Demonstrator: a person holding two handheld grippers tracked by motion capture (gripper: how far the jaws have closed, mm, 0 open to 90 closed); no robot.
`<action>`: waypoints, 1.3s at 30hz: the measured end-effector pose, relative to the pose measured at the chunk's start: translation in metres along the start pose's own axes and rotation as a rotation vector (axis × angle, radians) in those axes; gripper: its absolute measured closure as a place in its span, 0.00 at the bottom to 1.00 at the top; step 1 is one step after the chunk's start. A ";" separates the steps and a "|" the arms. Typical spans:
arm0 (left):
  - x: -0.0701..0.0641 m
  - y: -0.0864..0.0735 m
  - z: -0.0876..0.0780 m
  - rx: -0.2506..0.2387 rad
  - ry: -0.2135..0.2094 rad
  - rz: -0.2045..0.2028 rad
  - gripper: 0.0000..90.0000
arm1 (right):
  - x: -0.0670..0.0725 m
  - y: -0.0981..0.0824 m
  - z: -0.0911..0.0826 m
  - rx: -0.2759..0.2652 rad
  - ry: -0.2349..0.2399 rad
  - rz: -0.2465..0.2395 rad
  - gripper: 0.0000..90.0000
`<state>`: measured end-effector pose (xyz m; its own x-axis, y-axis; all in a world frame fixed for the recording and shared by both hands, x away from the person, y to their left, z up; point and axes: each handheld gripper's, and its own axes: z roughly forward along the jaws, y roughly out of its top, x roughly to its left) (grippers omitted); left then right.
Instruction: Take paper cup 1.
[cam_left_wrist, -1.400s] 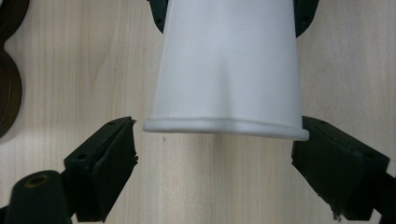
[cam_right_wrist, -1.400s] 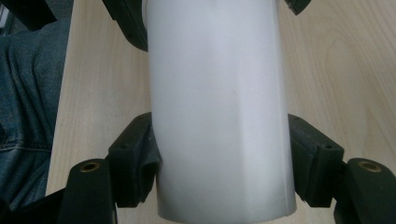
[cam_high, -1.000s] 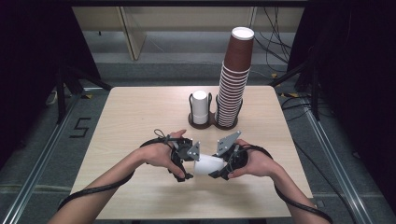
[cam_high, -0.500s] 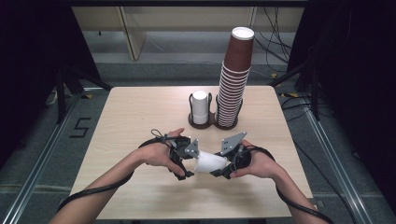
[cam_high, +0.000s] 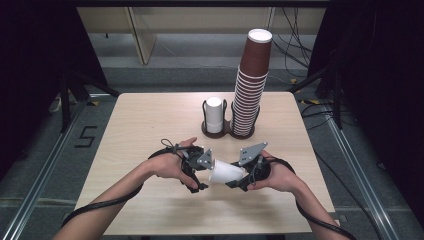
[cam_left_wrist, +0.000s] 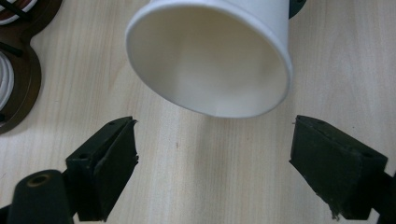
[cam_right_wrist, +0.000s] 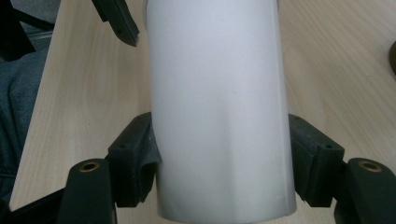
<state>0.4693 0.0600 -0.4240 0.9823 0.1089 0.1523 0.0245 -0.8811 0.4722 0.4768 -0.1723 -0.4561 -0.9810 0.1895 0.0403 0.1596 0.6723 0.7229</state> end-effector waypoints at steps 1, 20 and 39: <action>0.000 0.000 0.000 0.003 -0.004 0.001 0.16 | 0.000 -0.001 0.000 -0.005 0.000 0.007 0.37; -0.001 0.001 0.002 -0.034 -0.020 -0.012 0.15 | -0.002 -0.009 -0.001 -0.073 -0.028 -0.022 0.37; -0.002 0.005 0.008 -0.029 -0.021 -0.015 0.05 | 0.003 -0.008 0.001 -0.074 -0.010 -0.014 0.37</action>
<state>0.4689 0.0514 -0.4288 0.9856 0.1119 0.1268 0.0340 -0.8657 0.4994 0.4732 -0.1766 -0.4626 -0.9820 0.1876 0.0236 0.1370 0.6199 0.7726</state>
